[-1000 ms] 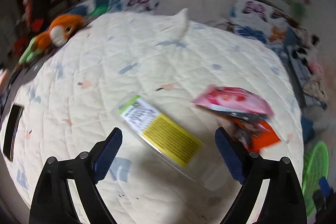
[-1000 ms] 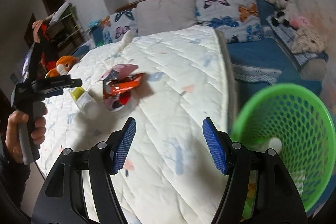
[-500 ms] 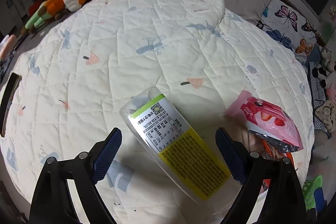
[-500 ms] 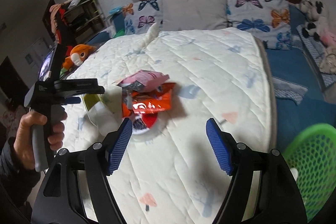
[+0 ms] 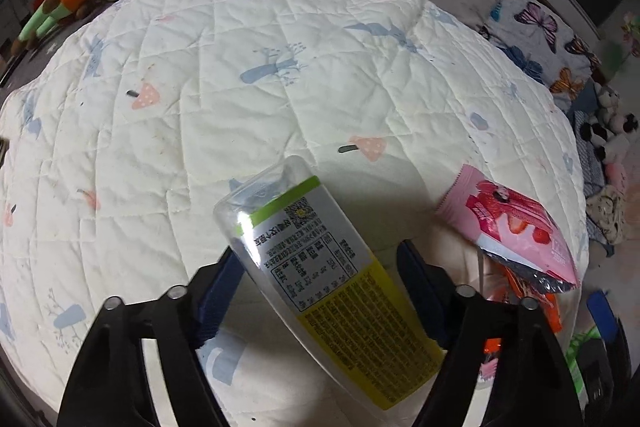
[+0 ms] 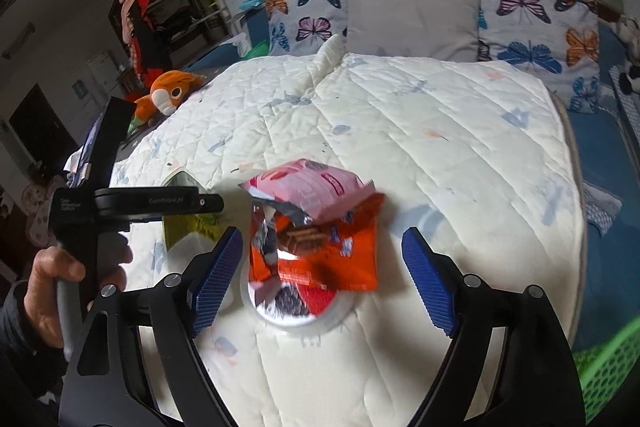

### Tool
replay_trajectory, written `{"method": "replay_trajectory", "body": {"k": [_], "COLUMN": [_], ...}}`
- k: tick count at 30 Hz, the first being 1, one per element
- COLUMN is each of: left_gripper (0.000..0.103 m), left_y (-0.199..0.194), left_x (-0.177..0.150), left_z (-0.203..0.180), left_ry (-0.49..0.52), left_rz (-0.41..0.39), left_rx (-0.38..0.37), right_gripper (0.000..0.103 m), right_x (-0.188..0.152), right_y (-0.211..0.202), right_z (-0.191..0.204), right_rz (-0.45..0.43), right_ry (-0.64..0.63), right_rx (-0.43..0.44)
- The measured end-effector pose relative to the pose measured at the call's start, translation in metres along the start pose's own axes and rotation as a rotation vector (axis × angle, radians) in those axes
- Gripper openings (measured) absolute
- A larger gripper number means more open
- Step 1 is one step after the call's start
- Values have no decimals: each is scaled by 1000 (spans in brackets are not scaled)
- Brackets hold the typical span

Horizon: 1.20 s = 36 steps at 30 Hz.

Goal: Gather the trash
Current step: 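Grasp the clear yellow-label bottle with the left tool while the right tool grasps the pink wrapper, then carry both to the green basket, right tool drops pink wrapper while left drops bottle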

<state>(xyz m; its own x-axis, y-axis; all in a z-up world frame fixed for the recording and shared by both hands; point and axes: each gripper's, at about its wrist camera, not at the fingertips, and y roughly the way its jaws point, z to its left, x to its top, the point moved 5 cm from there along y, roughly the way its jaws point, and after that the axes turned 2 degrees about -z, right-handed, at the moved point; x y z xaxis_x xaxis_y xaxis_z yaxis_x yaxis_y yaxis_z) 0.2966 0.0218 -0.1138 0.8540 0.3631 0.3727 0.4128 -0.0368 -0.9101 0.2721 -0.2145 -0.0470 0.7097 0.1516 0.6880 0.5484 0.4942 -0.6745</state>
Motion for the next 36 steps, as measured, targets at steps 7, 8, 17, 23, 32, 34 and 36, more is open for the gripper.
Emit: {"method": "replay_trajectory", "body": {"k": [7, 8, 17, 23, 32, 34, 36], "left_gripper": [55, 54, 54, 55, 61, 61, 57], "left_y": [-6, -6, -6, -3, 3, 4, 5], "left_x": [0, 0, -2, -1, -9, -11, -12], "left_z": [-1, -1, -6, -6, -13, -14, -15], "left_ry": [78, 89, 193, 200, 203, 202, 203], "left_rz": [40, 43, 74, 72, 75, 71, 70], "left_rx": [-89, -96, -144, -160, -159, -158, -166], "right_gripper": [88, 90, 92, 77, 62, 61, 61], "right_x": [13, 14, 21, 16, 18, 19, 20], "right_y": [31, 34, 70, 78, 59, 52, 45], "right_z": [-1, -1, -11, -13, -12, -12, -12], "right_rz": [30, 35, 80, 109, 57, 44, 27], "right_ry": [-27, -26, 24, 38, 57, 68, 81], "right_rx": [34, 41, 99, 102, 86, 81, 82]}}
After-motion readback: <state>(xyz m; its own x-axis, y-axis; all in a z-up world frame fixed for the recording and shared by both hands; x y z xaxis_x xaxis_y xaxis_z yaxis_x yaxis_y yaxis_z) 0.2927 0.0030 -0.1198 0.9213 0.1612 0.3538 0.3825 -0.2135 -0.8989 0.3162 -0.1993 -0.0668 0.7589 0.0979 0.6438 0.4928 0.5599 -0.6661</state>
